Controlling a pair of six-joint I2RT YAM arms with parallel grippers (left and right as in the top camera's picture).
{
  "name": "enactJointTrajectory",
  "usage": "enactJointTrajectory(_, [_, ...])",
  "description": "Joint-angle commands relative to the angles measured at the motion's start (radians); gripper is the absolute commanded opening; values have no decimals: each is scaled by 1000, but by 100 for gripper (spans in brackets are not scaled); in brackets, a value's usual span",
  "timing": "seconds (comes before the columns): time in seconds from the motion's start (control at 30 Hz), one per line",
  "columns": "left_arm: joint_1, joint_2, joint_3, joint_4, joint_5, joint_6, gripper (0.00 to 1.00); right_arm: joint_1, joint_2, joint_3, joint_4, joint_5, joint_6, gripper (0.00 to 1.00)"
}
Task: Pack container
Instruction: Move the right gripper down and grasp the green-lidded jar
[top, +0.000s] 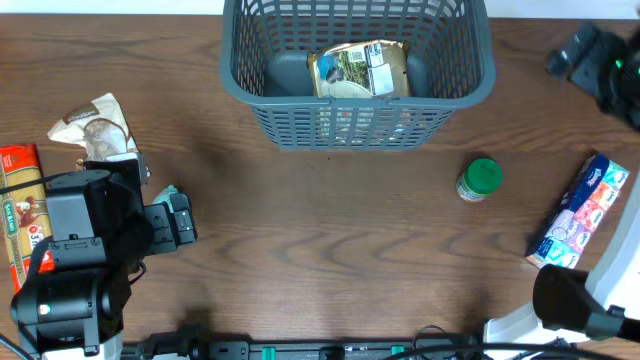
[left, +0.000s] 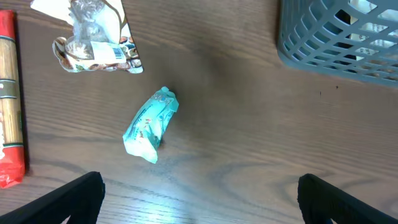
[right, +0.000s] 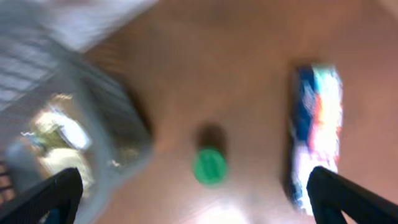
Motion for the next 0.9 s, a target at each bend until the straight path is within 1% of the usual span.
enactJointTrajectory(0.0, [5, -2, 26, -2, 6, 14, 98, -27, 11, -56, -19, -41, 51, 99])
enactJointTrajectory(0.1, [5, -2, 26, -2, 6, 14, 98, -7, -29, -177, -18, -94, 42, 99])
enactJointTrajectory(0.2, [5, -2, 26, -3, 6, 14, 98, 29, -90, -365, -14, -72, 85, 99])
enactJointTrajectory(0.27, [5, -2, 26, -2, 6, 14, 98, 47, -114, -468, 19, -44, 102, 99])
enactJointTrajectory(0.37, [5, -2, 26, -2, 6, 14, 98, 55, -134, -640, 132, -38, 104, 99])
enactJointTrajectory(0.47, [5, -2, 26, -3, 6, 14, 98, 54, -132, -751, 225, -39, 107, 99])
enactJointTrajectory(0.87, [5, -2, 26, -3, 6, 14, 98, 55, -128, -1130, 681, -33, 98, 99])
